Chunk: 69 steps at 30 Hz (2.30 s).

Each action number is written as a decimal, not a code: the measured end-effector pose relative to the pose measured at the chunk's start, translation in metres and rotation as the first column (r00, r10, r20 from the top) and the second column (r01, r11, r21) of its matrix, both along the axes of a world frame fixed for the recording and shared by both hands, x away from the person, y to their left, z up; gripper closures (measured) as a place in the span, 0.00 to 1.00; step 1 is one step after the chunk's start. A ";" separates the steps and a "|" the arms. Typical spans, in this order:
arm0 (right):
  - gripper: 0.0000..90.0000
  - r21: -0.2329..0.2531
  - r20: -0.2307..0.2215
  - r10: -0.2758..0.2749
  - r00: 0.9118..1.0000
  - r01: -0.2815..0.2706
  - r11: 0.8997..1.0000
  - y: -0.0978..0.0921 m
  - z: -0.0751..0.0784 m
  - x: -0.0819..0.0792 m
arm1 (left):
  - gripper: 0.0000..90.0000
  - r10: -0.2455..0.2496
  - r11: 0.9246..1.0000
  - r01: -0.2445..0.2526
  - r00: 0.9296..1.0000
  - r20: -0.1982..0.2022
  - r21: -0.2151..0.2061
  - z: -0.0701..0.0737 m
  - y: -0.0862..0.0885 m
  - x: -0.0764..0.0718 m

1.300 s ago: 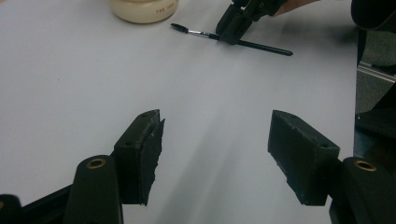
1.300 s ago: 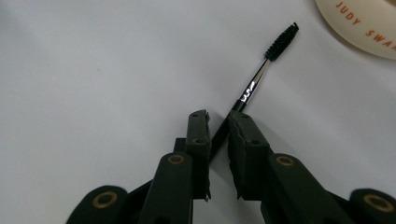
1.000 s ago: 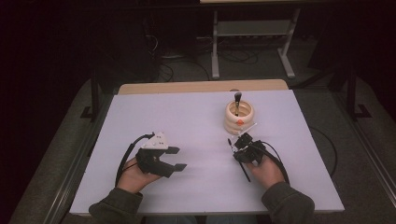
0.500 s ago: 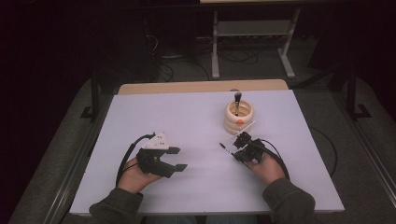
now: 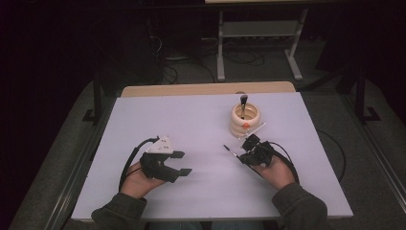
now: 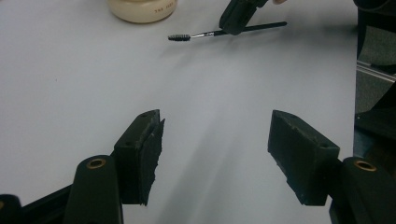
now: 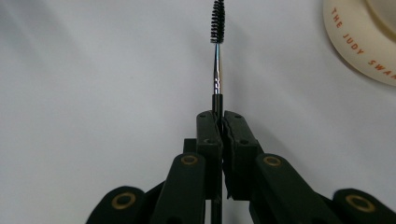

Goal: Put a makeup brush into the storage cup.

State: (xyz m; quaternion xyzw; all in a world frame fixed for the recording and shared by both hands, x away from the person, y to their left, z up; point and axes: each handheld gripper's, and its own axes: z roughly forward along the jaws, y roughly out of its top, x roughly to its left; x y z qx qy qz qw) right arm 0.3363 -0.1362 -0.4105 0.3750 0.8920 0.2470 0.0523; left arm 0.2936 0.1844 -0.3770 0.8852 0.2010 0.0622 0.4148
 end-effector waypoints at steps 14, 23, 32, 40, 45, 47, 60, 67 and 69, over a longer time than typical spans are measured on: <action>0.95 0.116 0.026 0.038 0.999 -0.041 0.992 -0.003 0.023 -0.010 | 0.39 -0.017 1.000 0.017 1.000 -0.001 -0.006 -0.001 -0.004 -0.001; 0.95 0.170 0.046 0.085 0.995 -0.092 0.981 0.002 0.035 -0.020 | 0.39 -0.037 0.999 0.037 0.999 -0.013 -0.013 -0.002 -0.009 0.000; 0.95 0.198 0.085 0.153 0.985 -0.167 0.966 0.008 0.047 -0.032 | 0.41 -0.071 0.997 0.069 0.997 -0.039 -0.038 -0.003 -0.019 0.001; 0.95 0.233 0.125 0.233 0.964 -0.257 0.938 0.017 0.056 -0.044 | 0.42 -0.089 0.995 0.086 0.995 -0.054 -0.056 0.002 -0.025 0.003; 0.95 0.214 0.157 0.292 0.943 -0.321 0.922 0.022 0.058 -0.051 | 0.42 -0.124 0.991 0.121 0.990 -0.061 -0.052 0.005 -0.032 0.003; 0.95 0.213 0.169 0.312 0.935 -0.344 0.915 0.023 0.057 -0.052 | 0.42 -0.133 0.990 0.129 0.989 -0.063 -0.055 0.007 -0.034 0.004; 0.95 0.205 0.188 0.409 0.893 -0.443 0.873 0.035 0.051 -0.060 | 0.55 -0.199 0.979 0.195 0.978 -0.066 -0.060 0.011 -0.043 0.004; 0.95 0.193 0.199 0.441 0.875 -0.476 0.858 0.037 0.049 -0.061 | 0.65 -0.233 0.971 0.228 0.969 -0.080 -0.068 0.010 -0.044 0.004; 0.95 0.199 0.196 0.442 0.875 -0.477 0.856 0.037 0.049 -0.062 | 0.68 -0.237 0.970 0.232 0.967 -0.088 -0.067 0.010 -0.044 0.004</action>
